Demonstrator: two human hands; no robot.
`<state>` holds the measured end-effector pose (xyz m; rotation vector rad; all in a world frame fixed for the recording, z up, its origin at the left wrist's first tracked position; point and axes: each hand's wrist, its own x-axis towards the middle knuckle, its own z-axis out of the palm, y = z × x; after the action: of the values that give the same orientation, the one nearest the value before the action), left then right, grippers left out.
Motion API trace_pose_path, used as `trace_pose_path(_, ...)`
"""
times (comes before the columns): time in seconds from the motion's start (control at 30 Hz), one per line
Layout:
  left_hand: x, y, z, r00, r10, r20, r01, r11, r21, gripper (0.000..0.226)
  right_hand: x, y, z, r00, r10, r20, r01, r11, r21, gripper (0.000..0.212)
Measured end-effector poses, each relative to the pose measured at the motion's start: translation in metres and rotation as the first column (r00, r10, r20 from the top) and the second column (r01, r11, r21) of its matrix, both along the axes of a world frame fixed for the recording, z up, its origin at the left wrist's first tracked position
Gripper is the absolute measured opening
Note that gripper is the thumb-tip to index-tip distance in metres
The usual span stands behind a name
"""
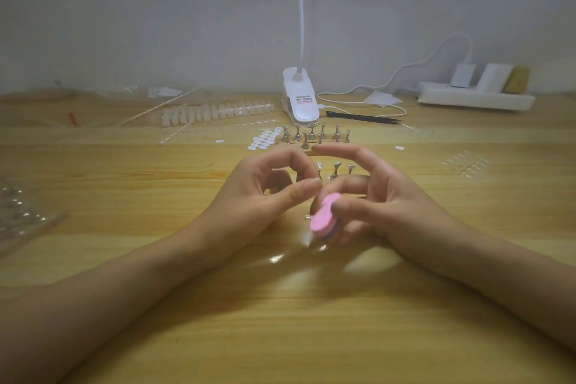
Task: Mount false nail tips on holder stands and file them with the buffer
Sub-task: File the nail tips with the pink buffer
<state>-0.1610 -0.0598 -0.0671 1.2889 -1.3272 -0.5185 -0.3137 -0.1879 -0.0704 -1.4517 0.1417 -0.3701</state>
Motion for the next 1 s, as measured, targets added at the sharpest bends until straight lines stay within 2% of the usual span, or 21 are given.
trace_pose_path(0.03,-0.0006,0.0000,0.0002,1.000,-0.008,0.011,0.008,1.000,0.005,0.010,0.0002,0.0009,0.0000,1.000,0.012,0.003,-0.012,1.000,-0.010,0.064)
trace_pose_path(0.13,-0.0002,0.0002,0.0006,1.000,0.007,-0.014,-0.007,1.000,-0.002,0.011,0.0005,-0.0017,-0.0002,0.996,-0.086,0.010,0.085,0.995,0.044,0.067)
trace_pose_path(0.27,-0.0006,0.0012,0.0013,1.000,0.000,0.011,0.000,1.000,0.007,0.010,0.0006,0.0011,-0.0001,1.000,0.010,0.003,-0.010,1.000,-0.021,0.066)
trace_pose_path(0.37,-0.0006,0.0013,0.0011,1.000,0.023,-0.009,-0.023,1.000,-0.001,0.011,0.0008,-0.0035,-0.0001,0.995,-0.095,0.014,0.094,0.993,0.065,0.067)
trace_pose_path(0.5,-0.0014,0.0012,0.0016,0.999,0.019,0.026,-0.019,1.000,0.001,0.010,0.0008,0.0006,0.0000,0.999,0.050,0.004,-0.050,0.998,-0.029,0.063)
trace_pose_path(0.63,-0.0004,0.0011,0.0015,1.000,0.025,0.013,-0.025,1.000,-0.005,0.011,0.0016,-0.0065,-0.0020,0.997,-0.074,0.011,0.073,0.994,0.080,0.063)
trace_pose_path(0.77,-0.0013,0.0014,0.0009,1.000,0.000,0.020,0.000,1.000,-0.003,0.008,0.0008,-0.0020,-0.0008,0.998,0.066,-0.017,-0.067,0.997,-0.027,0.062)
trace_pose_path(0.9,-0.0014,0.0008,0.0006,0.999,-0.015,0.034,0.015,1.000,0.006,0.012,0.0023,-0.0087,-0.0013,0.993,-0.117,0.008,0.115,0.983,0.143,0.064)
trace_pose_path(0.93,-0.0012,0.0013,0.0004,0.999,-0.016,0.032,0.015,1.000,0.007,0.013,0.0022,-0.0081,-0.0005,0.993,-0.118,0.002,0.116,0.983,0.142,0.064)
trace_pose_path(1.0,-0.0004,0.0021,0.0000,1.000,-0.014,0.019,0.014,1.000,0.006,0.013,0.0011,-0.0046,-0.0001,1.000,0.002,-0.017,-0.001,0.999,0.034,0.062)
